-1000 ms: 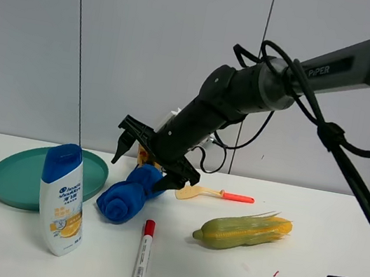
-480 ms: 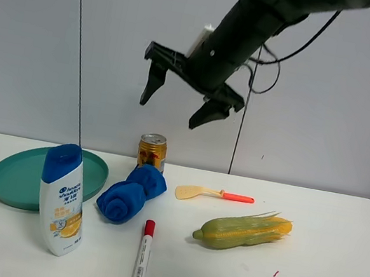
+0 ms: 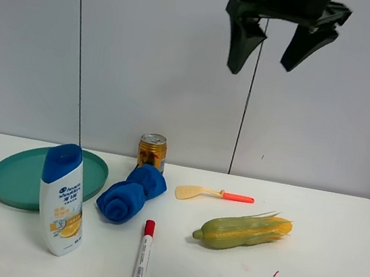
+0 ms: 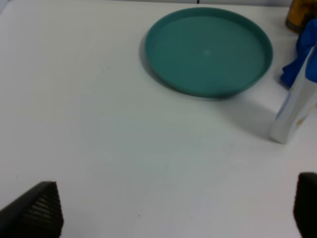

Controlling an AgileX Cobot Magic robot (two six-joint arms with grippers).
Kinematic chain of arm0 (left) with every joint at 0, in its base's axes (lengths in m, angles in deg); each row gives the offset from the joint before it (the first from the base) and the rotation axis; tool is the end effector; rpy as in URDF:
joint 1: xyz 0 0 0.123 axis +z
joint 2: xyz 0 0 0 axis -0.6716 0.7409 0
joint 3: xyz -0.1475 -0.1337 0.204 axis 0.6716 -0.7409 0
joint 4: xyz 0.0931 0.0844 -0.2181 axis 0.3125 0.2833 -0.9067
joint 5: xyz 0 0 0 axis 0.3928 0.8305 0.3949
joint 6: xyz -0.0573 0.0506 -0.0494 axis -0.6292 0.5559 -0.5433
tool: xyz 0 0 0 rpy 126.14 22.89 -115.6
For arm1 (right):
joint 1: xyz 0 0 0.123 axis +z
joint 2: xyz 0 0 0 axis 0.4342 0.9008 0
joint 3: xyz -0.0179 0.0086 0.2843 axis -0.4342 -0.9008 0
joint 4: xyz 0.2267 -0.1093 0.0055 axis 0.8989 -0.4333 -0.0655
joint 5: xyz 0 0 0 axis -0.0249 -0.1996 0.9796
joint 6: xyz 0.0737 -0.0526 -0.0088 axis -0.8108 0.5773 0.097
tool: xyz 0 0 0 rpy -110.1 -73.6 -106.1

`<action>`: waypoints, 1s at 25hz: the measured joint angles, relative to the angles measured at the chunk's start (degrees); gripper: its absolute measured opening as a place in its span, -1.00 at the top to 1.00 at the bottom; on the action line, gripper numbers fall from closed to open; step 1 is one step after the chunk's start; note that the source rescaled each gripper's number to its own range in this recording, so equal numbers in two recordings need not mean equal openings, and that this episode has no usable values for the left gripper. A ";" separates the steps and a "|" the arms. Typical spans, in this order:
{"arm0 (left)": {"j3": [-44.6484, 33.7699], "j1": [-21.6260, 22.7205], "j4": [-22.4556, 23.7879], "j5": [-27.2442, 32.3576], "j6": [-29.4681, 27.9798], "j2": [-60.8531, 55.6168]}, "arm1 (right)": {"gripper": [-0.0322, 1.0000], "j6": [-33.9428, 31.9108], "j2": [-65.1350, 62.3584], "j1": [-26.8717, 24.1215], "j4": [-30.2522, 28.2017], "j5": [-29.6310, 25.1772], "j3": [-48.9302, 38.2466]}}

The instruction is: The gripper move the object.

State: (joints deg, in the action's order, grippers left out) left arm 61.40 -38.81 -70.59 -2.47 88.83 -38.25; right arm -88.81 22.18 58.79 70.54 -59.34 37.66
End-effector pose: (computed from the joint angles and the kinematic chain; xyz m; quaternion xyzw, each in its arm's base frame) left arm -0.0068 -0.0020 0.2805 -0.0299 0.8473 0.0021 0.5302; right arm 0.3243 0.1960 0.3904 -0.2452 0.9254 0.0191 0.2883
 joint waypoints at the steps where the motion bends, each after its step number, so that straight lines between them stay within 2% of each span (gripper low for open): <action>1: 0.00 0.00 0.00 0.00 0.00 0.00 | -0.46 0.30 -1.03 0.00 -1.81 -0.07 0.00; 7: 0.00 0.00 0.00 0.00 0.00 0.00 | -0.46 0.80 -5.56 -2.74 -6.48 -0.13 0.00; 16: 0.00 0.00 0.00 0.00 0.00 0.00 | -0.46 1.88 -9.12 -12.43 -8.54 -0.19 -0.48; 19: 0.00 0.00 0.00 0.00 0.00 0.00 | -0.46 1.88 -11.57 -15.52 -8.74 -0.14 -3.71; 25: 0.00 0.00 0.00 0.00 0.00 0.00 | -0.46 1.88 -18.98 -21.89 -8.78 -0.14 -15.90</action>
State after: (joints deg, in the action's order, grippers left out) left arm 61.40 -38.81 -70.59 -2.47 88.83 -38.25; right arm -86.93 3.20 36.91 61.76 -59.49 21.76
